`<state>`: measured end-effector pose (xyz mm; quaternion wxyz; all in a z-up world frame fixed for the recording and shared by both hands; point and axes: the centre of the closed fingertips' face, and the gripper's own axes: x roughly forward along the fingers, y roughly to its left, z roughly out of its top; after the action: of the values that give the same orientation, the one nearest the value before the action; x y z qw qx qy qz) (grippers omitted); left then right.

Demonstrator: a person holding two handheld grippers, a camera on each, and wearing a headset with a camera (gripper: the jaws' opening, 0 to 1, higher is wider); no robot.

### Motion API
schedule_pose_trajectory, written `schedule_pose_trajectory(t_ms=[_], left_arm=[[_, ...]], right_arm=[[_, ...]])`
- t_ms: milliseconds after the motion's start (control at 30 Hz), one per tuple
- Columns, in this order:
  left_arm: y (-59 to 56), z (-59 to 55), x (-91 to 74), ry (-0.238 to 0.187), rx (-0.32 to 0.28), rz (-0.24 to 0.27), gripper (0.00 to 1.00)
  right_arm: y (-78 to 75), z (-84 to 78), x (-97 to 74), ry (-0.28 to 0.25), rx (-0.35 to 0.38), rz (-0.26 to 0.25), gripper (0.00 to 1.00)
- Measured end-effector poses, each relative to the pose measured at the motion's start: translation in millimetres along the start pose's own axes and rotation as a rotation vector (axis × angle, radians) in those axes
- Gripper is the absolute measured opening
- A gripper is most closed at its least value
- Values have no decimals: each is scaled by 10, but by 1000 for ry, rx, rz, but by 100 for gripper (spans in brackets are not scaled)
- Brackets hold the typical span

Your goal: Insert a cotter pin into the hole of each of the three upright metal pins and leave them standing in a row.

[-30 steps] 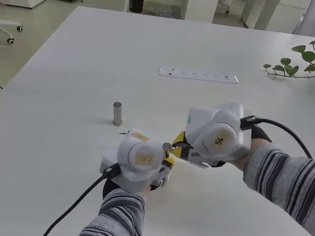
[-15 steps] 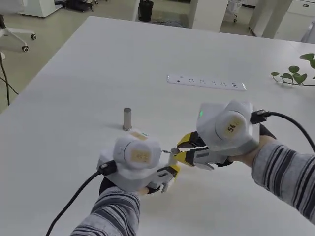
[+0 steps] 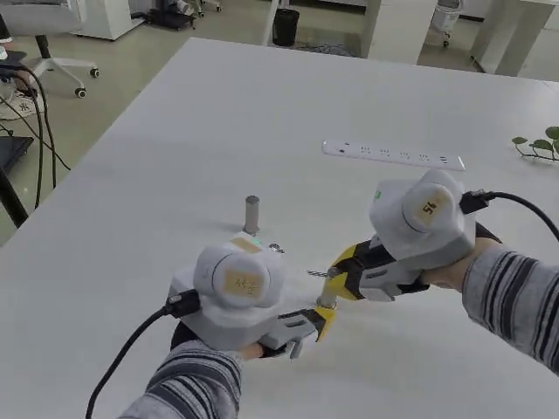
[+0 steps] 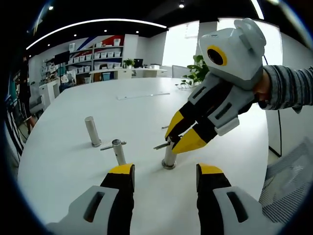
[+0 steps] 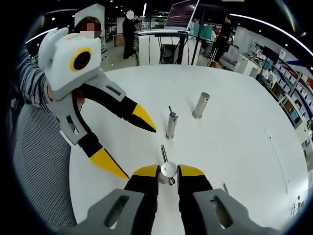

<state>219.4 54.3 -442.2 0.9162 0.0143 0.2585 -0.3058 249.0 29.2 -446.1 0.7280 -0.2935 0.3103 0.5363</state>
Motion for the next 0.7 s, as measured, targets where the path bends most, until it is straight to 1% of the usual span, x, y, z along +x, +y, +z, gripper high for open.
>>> schedule_pose_trajectory(t_ms=[67, 167, 267, 367, 533, 633, 700], left_arm=[[-4, 6, -25, -2, 7, -5, 51], [-26, 15, -74, -4, 19, -18, 55], [-42, 0, -130, 2, 51, -20, 57], [-33, 4, -179, -2, 55, -18, 59], [38, 95, -257, -41, 33, -3, 62], [86, 120, -292, -54, 28, 9, 65], [125, 111, -302, -50, 26, 21, 67]], right_arm=[[5, 5, -7, -3, 38, 12, 9], [16, 21, -24, -11, 71, 34, 8], [2, 6, -27, 4, 51, 33, 8], [-27, 1, -26, 14, 53, 39, 8], [-59, 15, -37, 25, 46, 36, 8], [-105, 46, -50, 24, 53, 32, 8], [-126, 57, -51, 26, 54, 29, 8]])
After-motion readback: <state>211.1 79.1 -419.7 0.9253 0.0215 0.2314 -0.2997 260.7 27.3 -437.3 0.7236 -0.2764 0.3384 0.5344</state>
